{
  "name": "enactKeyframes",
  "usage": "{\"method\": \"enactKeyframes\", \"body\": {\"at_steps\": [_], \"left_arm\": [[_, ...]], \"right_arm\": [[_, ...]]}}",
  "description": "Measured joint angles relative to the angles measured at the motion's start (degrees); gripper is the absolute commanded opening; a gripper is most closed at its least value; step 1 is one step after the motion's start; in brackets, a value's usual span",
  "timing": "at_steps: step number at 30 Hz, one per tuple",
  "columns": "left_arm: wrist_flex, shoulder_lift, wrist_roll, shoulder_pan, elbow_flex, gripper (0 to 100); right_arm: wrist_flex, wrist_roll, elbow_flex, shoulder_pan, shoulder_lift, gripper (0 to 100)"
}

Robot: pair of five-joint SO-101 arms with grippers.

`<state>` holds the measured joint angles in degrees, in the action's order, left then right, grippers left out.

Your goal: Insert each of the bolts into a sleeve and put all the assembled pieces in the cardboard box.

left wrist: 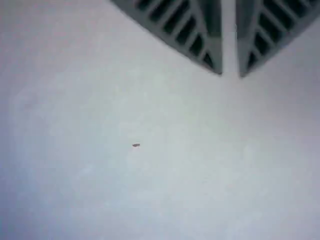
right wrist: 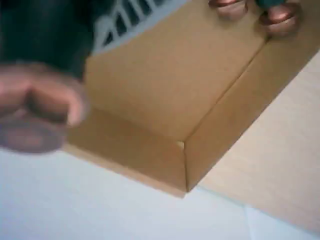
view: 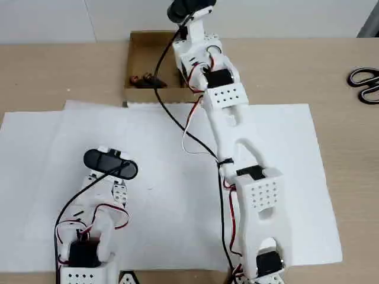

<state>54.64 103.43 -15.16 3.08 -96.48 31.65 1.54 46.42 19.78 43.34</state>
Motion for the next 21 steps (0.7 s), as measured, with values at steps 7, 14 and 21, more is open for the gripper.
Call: {"method": "enactKeyframes", "body": {"at_steps": [7,14,21], "left_arm": [[0.0,0.0,0.0,0.0,0.0,1],[0.0,0.0,0.0,0.0,0.0,1],[0.0,0.0,0.0,0.0,0.0,1]], "right_arm": [[5.9,0.4,0.4,0.1,1.1,14.9],[6.5,4.0,1.8,0.1,1.0,15.5],[6.6,9.3,1.9,0.1,1.0,11.1]]}}
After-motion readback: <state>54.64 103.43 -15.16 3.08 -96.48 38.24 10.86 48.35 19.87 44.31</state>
